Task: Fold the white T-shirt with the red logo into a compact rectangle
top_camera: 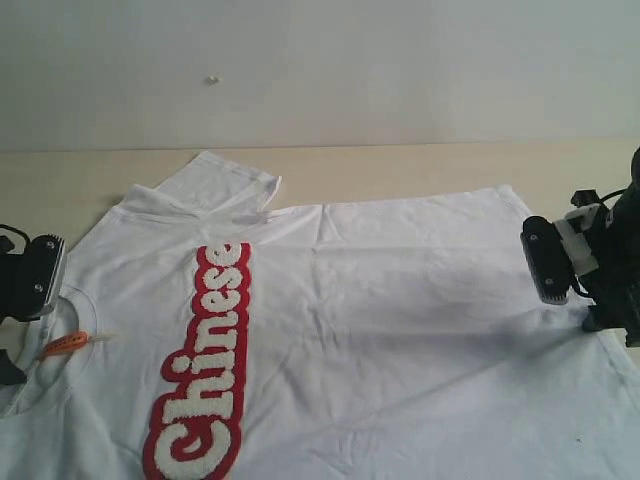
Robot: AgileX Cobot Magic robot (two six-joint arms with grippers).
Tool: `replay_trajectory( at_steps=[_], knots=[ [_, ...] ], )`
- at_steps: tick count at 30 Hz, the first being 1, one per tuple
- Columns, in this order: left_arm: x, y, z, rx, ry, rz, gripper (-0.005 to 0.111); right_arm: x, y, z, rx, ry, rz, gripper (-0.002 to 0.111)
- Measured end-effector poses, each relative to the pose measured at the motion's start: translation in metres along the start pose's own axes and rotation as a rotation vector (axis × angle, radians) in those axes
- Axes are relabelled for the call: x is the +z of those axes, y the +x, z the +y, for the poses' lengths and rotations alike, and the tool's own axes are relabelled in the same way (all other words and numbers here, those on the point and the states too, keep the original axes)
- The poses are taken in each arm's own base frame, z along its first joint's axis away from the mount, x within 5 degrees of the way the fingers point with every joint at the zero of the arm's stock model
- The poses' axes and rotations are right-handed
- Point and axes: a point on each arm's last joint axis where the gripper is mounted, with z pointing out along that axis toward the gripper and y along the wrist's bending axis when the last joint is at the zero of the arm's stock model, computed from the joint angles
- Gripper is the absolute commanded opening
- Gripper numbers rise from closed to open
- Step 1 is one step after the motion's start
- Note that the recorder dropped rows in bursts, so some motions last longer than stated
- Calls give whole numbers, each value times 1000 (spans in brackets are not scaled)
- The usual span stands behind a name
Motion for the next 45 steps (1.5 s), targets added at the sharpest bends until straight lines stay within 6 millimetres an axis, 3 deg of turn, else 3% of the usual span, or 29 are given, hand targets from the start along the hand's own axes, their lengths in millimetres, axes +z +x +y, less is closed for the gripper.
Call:
replay_trajectory(
  at_steps=[25, 34, 45],
  knots=[
    [1, 0, 1, -3, 14, -3, 69, 14, -1, 1, 81, -140, -5, 71],
    [1, 0, 1, -3, 14, -3, 69, 15, -2, 3, 42, -168, -23, 58],
    [1, 0, 1, -3, 14, -3, 69, 15, -2, 5, 31, -183, -24, 58]
  ],
)
